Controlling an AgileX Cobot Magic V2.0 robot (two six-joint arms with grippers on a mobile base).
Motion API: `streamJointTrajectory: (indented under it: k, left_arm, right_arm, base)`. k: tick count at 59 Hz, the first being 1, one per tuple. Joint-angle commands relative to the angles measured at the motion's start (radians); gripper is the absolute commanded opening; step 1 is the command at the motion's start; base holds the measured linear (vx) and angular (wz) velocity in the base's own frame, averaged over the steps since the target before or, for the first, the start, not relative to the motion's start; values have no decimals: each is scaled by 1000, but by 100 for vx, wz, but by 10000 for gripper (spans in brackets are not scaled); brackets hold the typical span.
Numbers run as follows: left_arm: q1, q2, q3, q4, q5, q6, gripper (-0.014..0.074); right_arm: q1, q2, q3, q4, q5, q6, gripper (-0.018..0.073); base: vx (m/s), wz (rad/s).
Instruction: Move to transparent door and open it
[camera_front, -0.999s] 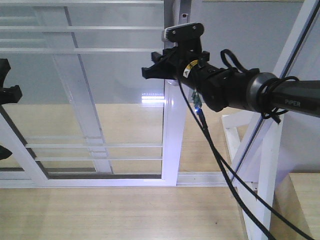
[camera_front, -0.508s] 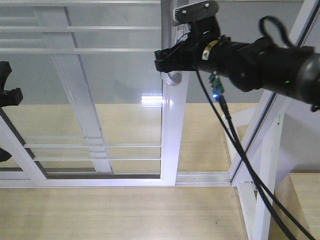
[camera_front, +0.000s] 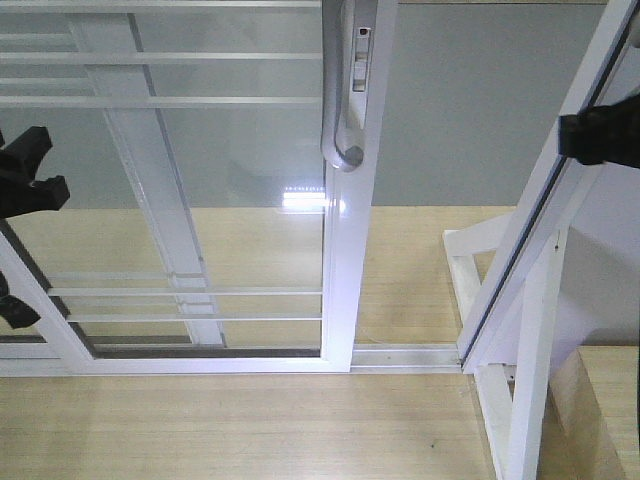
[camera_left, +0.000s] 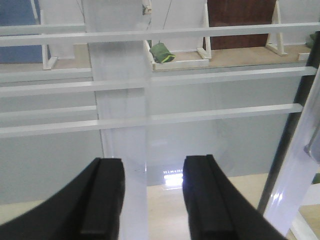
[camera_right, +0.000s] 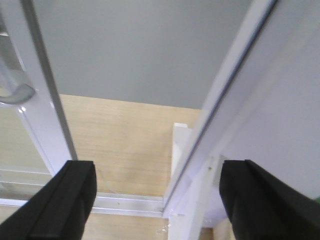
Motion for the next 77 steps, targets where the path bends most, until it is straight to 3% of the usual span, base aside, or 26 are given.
streamJointTrajectory:
  k: [1,10,36,56,77]
  left_arm:
    - [-48,54,-87,0,-84,-12,424]
    - [-145,228,-234,0,-85,-12,437]
    - [-360,656,-647,-1,-151,-12,437]
    - [-388,878,-916,-3,-151,-18,437]
    - [-445,1008,-1071,30,-128,-17,437]
  right_arm:
    - [-51,-91,-19,-40,18,-9,564]
    - [-85,-170,-19,-86,68,-5,564]
    - [-86,-184,-19,-73,107,-1,564]
    - [-86,-183,-19,-65,102,-1,564]
    - [-86,-132,-19,-60,88,-1,564]
  base:
    - [0,0]
    - [0,0]
    - [0,0]
    - [0,0]
    - [0,0]
